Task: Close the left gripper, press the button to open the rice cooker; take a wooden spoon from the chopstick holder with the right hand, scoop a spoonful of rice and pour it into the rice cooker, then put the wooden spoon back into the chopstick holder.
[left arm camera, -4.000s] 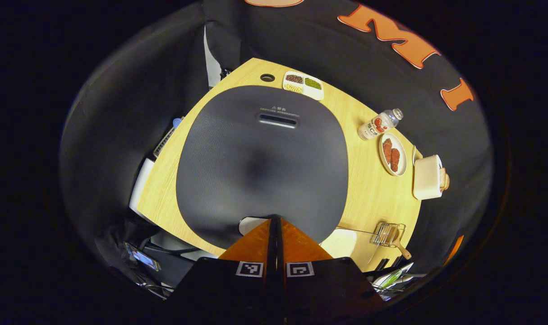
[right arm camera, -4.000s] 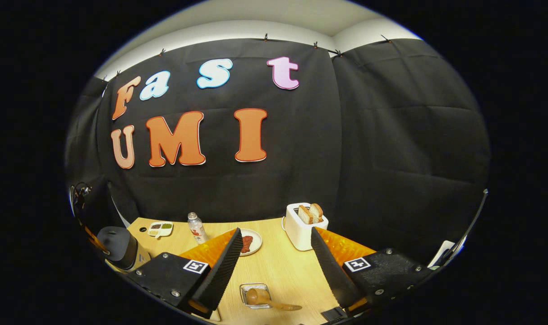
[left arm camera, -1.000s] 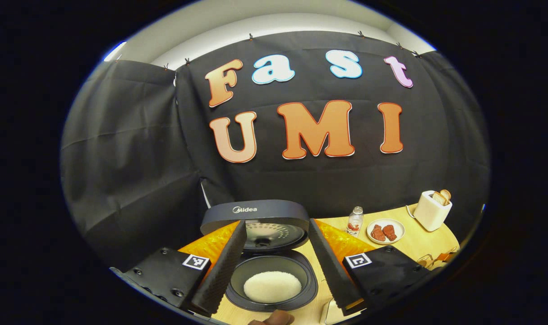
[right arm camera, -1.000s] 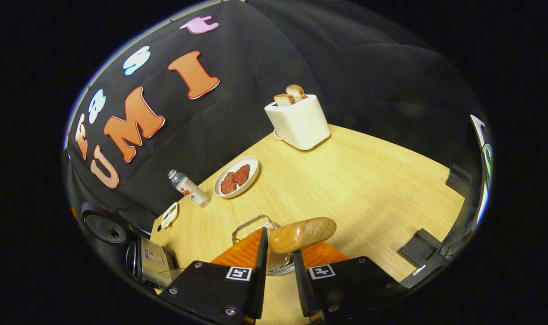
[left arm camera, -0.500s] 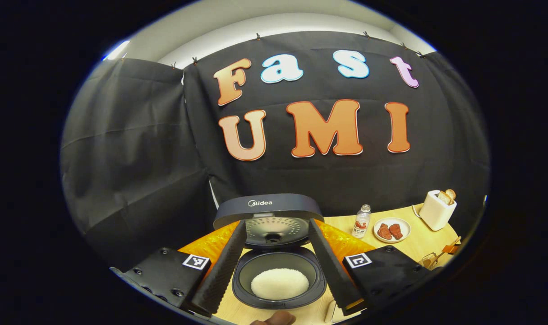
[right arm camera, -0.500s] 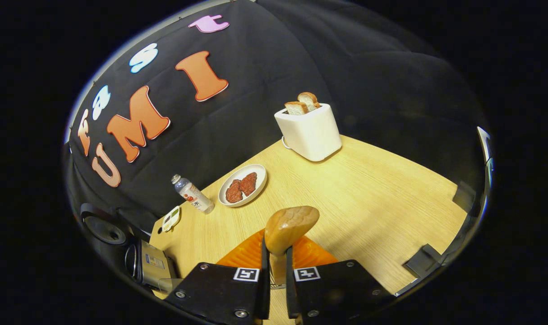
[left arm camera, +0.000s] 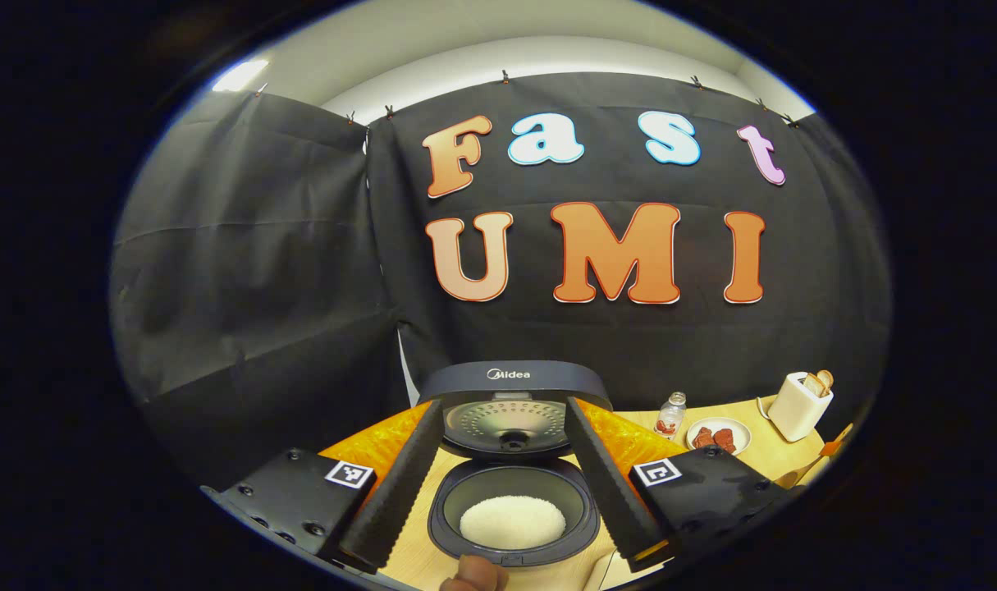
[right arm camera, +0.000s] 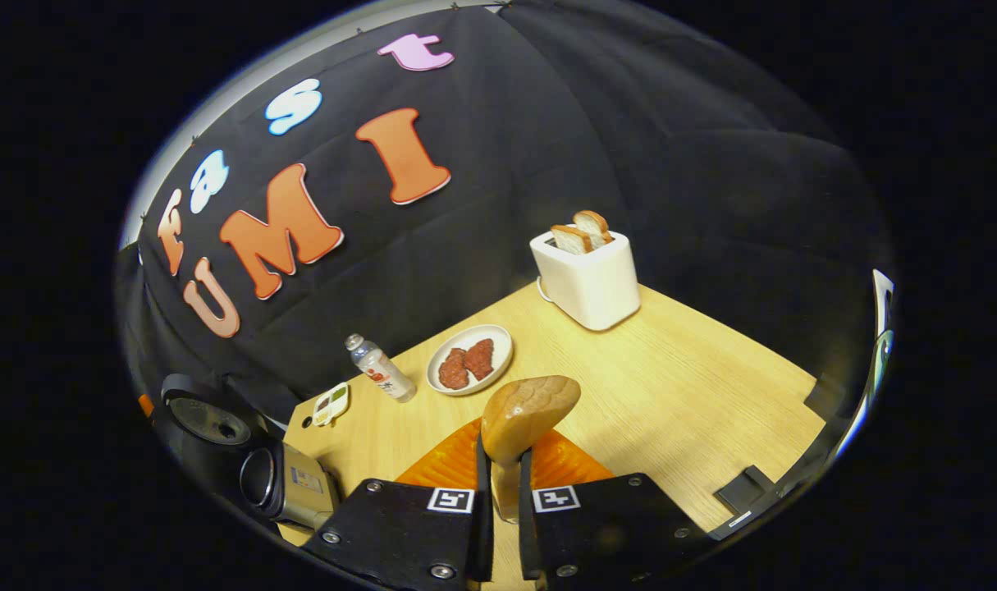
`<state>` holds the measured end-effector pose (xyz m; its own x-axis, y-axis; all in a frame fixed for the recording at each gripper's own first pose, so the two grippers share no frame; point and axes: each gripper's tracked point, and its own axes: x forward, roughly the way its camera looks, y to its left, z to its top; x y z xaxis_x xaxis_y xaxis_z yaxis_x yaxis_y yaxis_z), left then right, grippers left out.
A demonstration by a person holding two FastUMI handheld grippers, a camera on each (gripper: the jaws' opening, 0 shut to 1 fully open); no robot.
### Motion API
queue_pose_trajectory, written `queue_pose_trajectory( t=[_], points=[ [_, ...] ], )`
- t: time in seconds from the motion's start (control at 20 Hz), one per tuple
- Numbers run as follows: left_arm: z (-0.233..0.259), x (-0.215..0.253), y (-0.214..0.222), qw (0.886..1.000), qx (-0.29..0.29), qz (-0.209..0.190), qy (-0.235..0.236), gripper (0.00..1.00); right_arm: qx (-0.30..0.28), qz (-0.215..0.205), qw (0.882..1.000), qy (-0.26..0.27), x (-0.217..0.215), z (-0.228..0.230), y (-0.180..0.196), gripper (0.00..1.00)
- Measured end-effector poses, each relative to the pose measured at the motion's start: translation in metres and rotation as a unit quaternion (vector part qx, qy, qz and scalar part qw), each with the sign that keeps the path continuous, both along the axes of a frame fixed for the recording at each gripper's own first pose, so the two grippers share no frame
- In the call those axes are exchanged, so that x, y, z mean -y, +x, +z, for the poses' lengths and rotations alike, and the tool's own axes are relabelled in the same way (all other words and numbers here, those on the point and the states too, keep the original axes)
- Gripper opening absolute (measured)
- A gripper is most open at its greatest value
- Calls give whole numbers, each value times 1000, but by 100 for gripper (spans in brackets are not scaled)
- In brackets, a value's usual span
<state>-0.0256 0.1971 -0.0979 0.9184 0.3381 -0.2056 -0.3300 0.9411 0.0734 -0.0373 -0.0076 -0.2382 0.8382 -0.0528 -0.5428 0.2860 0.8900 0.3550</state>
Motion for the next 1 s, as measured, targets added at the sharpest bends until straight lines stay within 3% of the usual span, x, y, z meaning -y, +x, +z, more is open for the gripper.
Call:
queue_pose_trajectory(
  t=[0.05,0.25,0.45,0.65,0.8,0.85,1.0],
  points=[
    [-5,2,1,1000,-3,-8,-8,96,6,20,1000,1,-11,11,0,12],
    [-15,-10,-2,999,-9,-8,-32,100,20,93,995,10,-70,41,-5,12],
    [-14,-21,-9,1000,0,-6,-12,100,2,170,985,9,-134,32,-26,12],
    [-20,-29,-17,1000,-2,-10,25,96,-22,219,974,-46,-171,4,-36,12],
    [-34,-34,-22,999,-17,-15,22,100,-30,234,967,-95,-183,-15,-36,12],
    [-40,-37,-23,999,-26,-15,20,96,-29,235,964,-122,-184,-19,-37,12],
    [-46,-47,-23,999,-35,-13,22,100,-35,250,949,-188,-192,-39,-42,12]
  ],
)
